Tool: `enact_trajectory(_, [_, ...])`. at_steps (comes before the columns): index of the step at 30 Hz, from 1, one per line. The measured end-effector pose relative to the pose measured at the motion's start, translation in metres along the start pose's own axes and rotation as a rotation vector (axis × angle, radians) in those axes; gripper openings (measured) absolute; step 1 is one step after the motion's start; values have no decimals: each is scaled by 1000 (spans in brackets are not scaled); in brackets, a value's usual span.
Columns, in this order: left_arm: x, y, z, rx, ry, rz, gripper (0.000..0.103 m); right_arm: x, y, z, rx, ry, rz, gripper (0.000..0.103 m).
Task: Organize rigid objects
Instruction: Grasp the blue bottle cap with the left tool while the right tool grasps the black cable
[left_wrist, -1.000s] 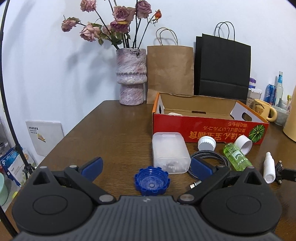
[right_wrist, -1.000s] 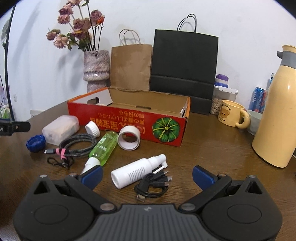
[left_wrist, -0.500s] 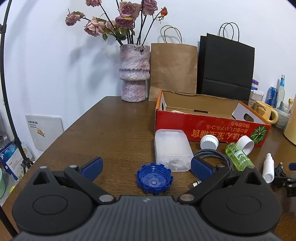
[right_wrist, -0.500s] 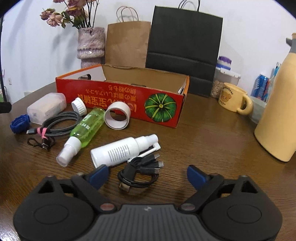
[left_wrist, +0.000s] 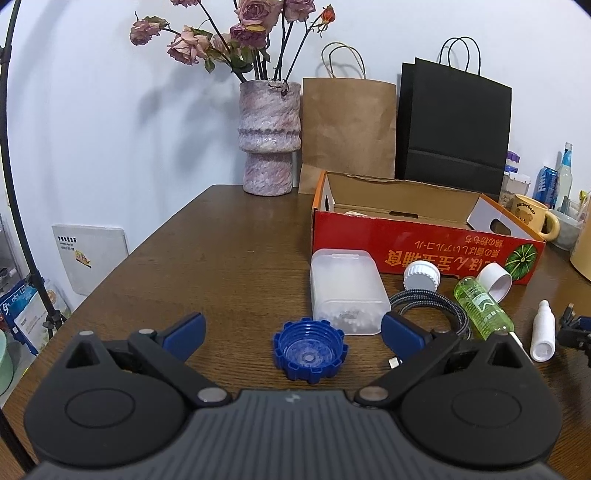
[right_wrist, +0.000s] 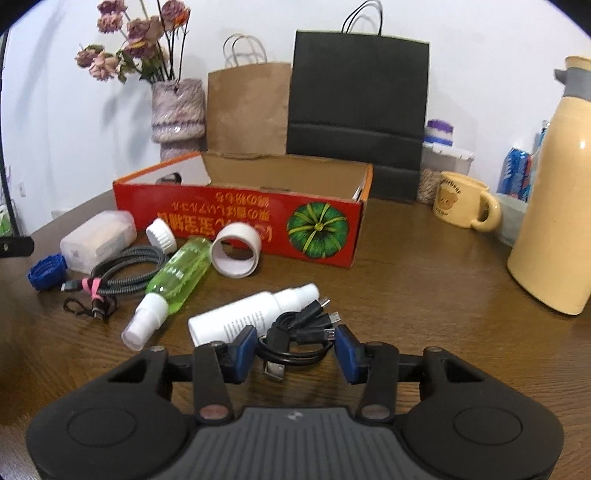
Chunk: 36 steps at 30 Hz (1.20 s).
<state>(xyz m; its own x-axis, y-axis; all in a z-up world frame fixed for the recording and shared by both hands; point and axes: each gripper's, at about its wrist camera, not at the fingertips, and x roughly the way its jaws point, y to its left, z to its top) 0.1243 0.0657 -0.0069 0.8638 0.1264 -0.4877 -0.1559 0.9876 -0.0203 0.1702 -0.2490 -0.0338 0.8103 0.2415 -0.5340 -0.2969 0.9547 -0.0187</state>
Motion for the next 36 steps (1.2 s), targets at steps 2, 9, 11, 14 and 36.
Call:
enact_trajectory(2, [1, 0, 0, 0, 6, 1, 103, -3, 0, 1, 5, -20, -1, 45])
enact_trajectory(9, [8, 0, -2, 0, 40, 19, 103, -10, 1, 1, 16, -62, -3, 45])
enact_trajectory(11, [11, 0, -3, 5, 59, 29, 103, -12, 1, 0, 18, -76, -6, 45])
enact_trajectory(14, [17, 0, -5, 5, 88, 33, 103, -15, 2, 1, 21, -90, -6, 45])
enact_trajectory(36, [49, -4, -8, 0, 155, 26, 56, -21, 11, -1, 17, -109, 12, 45])
